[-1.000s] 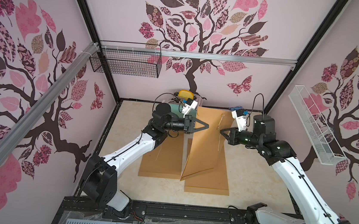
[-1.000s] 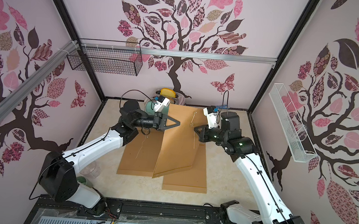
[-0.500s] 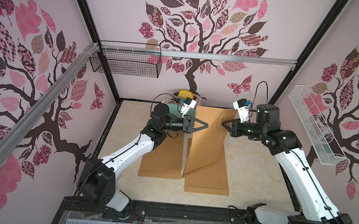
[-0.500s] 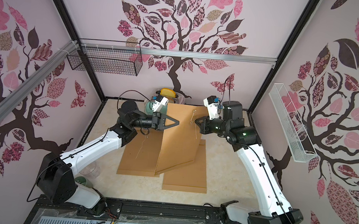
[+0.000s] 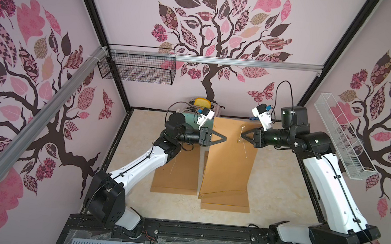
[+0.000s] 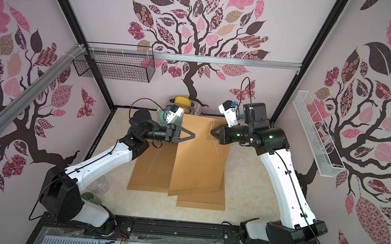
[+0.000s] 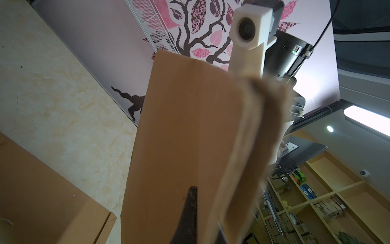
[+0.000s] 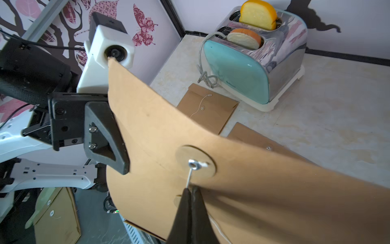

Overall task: Close the mouth of the file bag
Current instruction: Close the file bag.

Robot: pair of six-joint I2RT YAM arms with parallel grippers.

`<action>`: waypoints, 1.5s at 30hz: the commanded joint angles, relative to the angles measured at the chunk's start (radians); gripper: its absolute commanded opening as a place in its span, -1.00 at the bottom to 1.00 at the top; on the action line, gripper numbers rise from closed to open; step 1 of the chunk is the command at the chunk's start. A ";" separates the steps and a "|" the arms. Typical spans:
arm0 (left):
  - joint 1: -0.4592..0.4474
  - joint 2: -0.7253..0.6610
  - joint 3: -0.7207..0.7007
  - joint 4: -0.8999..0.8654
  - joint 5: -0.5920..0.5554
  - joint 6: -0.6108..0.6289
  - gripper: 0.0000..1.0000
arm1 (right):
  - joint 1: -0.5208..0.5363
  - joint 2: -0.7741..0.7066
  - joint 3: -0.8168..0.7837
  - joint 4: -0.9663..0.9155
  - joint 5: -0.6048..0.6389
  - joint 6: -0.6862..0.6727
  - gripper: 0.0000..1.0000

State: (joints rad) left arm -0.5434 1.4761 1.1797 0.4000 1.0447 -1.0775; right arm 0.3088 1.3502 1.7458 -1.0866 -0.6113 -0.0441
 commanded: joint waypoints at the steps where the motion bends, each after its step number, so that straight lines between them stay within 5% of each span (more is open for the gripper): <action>1: -0.002 -0.015 0.012 -0.004 0.016 0.024 -1.00 | -0.005 0.000 0.039 -0.042 -0.097 0.015 -1.00; 23: -0.008 -0.016 0.032 -0.056 0.012 0.065 -1.00 | 0.007 0.039 -0.011 -0.026 -0.231 0.110 -1.00; 34: -0.011 0.001 0.030 0.044 -0.001 -0.025 -1.00 | 0.114 0.032 -0.126 0.126 -0.145 0.183 -1.00; 45: -0.011 -0.007 0.024 0.100 -0.024 -0.069 -1.00 | 0.110 -0.092 -0.396 0.319 -0.037 0.227 -1.00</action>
State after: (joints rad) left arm -0.5446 1.4761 1.1839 0.4160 1.0195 -1.1343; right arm 0.4198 1.2774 1.3834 -0.8501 -0.6910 0.1558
